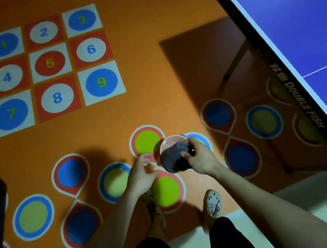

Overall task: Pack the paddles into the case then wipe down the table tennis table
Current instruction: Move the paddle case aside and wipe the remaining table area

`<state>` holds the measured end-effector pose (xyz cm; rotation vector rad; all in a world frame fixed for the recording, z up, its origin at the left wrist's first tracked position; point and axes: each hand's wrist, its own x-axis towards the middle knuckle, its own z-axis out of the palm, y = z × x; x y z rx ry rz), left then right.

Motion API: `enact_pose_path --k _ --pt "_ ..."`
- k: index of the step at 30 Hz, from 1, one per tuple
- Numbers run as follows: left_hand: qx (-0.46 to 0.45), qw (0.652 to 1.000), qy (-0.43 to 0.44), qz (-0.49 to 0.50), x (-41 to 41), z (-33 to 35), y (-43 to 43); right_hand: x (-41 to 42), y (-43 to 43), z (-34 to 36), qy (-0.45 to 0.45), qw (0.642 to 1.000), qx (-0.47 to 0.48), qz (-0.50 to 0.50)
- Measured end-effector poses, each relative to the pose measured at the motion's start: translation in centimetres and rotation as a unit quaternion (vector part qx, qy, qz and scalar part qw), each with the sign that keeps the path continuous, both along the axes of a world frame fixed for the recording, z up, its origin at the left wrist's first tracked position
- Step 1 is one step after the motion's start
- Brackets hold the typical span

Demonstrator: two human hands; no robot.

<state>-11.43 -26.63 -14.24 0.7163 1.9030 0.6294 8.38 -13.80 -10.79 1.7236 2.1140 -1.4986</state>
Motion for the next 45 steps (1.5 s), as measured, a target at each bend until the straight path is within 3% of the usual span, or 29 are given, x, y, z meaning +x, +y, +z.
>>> enact_pose_path --k 3,6,8,11,16,19,23,25,28,30,34,37,45 --pt "-0.068 0.988 -0.133 0.047 -2.4 -6.1 0.2 -0.8 -1.5 -4.8 0.056 0.997 -0.051 -0.018" --pt "-0.105 0.94 -0.304 0.112 -3.3 -11.8 0.0 -1.6 -3.3 -10.5 0.086 0.988 -0.093 -0.083" --pt "-0.129 0.918 -0.338 0.162 -2.9 -16.8 0.3 -1.9 -4.6 -15.6 0.077 0.98 -0.111 -0.148" --pt "-0.157 0.939 -0.22 0.213 -3.0 -26.2 0.5 -2.5 -6.4 -25.1 0.031 0.969 -0.123 -0.21" --pt "-0.113 0.981 -0.079 0.136 -2.7 -39.1 1.2 -3.9 -7.3 -39.8 0.001 0.947 -0.137 -0.289" --pt "-0.054 0.991 -0.056 0.105 -3.7 -43.9 4.1 -3.9 -6.9 -47.0 0.027 0.928 -0.154 -0.337" --pt "-0.048 0.998 0.033 -0.025 -4.2 -49.2 7.3 -3.3 -6.8 -53.7 0.003 0.901 -0.187 -0.392" --pt "-0.063 0.996 0.058 -0.038 -3.9 -51.0 8.2 -3.1 -6.8 -55.2 -0.002 0.89 -0.183 -0.417" --pt "-0.033 0.995 0.094 0.022 -3.2 -51.6 8.8 -2.9 -7.3 -55.6 -0.014 0.89 -0.204 -0.407" --pt "-0.008 0.994 0.107 -0.013 -2.9 -51.4 8.8 -2.4 -7.9 -55.8 -0.004 0.893 -0.24 -0.38" --pt "-0.017 0.994 0.091 -0.064 -2.9 -50.9 9.7 -1.2 -7.6 -55.6 -0.016 0.891 -0.28 -0.356" --pt "-0.051 0.994 0.069 -0.063 -3.1 -50.9 11.2 -0.2 -6.7 -55.4 -0.024 0.889 -0.237 -0.391" --pt "-0.107 0.982 -0.004 -0.153 -4.9 -53.1 14.9 -0.5 -4.5 -57.6 0.054 0.857 -0.246 -0.45"
